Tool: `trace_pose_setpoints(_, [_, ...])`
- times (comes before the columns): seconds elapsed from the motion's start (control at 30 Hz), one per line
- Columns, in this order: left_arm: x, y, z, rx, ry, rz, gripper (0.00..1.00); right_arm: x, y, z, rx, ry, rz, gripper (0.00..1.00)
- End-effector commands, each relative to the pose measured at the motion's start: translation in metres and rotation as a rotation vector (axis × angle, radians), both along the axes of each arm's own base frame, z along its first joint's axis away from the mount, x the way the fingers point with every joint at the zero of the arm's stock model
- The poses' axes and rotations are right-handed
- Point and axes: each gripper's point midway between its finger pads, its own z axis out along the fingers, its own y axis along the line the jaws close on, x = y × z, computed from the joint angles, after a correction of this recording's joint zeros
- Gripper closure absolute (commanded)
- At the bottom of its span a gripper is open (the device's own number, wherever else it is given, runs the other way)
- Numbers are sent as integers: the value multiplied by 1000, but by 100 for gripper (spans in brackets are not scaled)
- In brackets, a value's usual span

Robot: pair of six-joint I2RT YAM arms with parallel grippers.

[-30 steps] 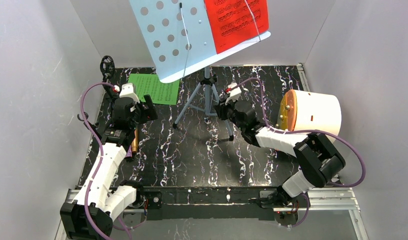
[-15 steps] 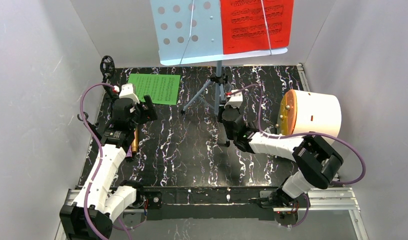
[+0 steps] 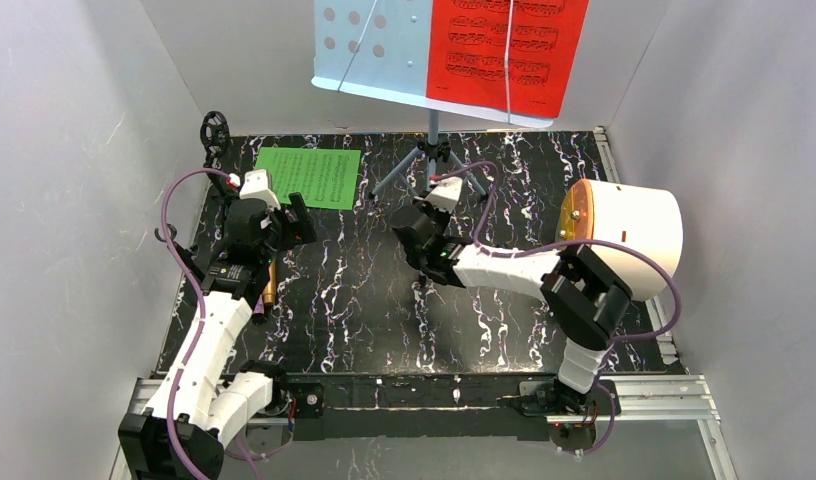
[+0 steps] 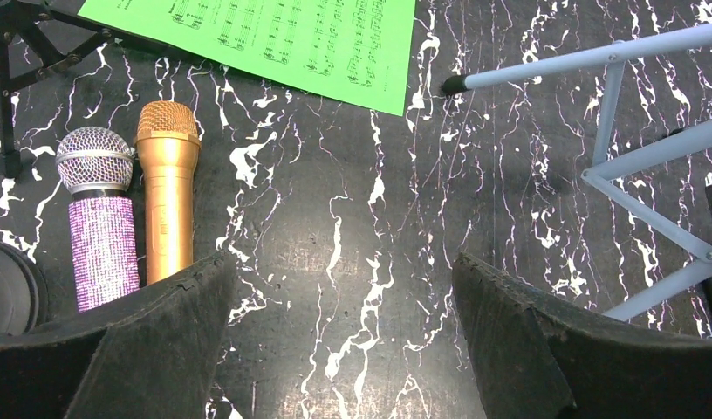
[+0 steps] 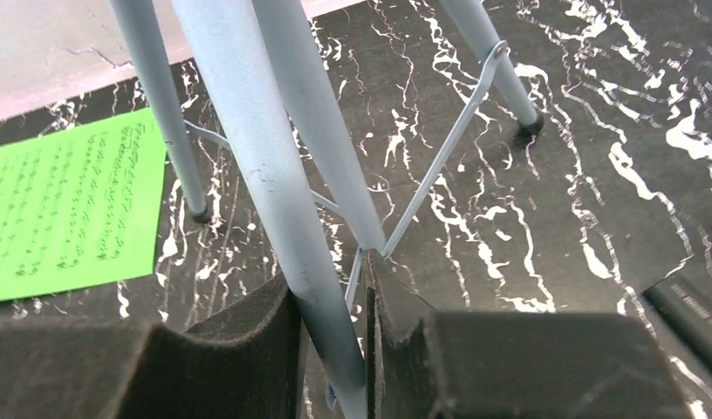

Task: Pack up the instrument practice props
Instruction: Adjust the music stand at the center of the board.

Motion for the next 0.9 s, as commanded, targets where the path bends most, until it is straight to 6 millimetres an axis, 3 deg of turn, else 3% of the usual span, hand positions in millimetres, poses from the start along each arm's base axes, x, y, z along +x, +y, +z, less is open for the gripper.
trace_pose_setpoints(0.0, [-3, -2, 5, -2, -25, -11, 9, 6, -1, -2, 168, -29, -182, 94])
trace_pose_setpoints(0.07, [-3, -3, 6, -5, -27, -16, 9, 8, 1, -3, 166, -29, -196, 91])
trace_pose_setpoints(0.23, [-4, -12, 9, -19, -40, -62, 9, 8, 11, 3, 170, -17, -135, 69])
trace_pose_setpoints(0.3, [-4, -17, 10, -28, -46, -87, 9, 6, 15, 12, 159, -31, -69, 58])
trace_pose_setpoints(0.4, [-4, -24, 11, -43, -55, -123, 8, -1, 25, 25, 163, -57, 79, 33])
trace_pose_setpoints(0.53, [-5, -41, 14, -86, -65, -203, 9, -16, 33, 39, 117, -78, 268, 14])
trace_pose_setpoints(0.7, [-2, -62, 19, -164, -54, -275, 9, -30, 24, 45, 74, -56, 454, 5])
trace_pose_setpoints(0.87, [1, -84, 15, -188, -3, -308, 10, -39, -2, 47, 37, -7, 628, 2])
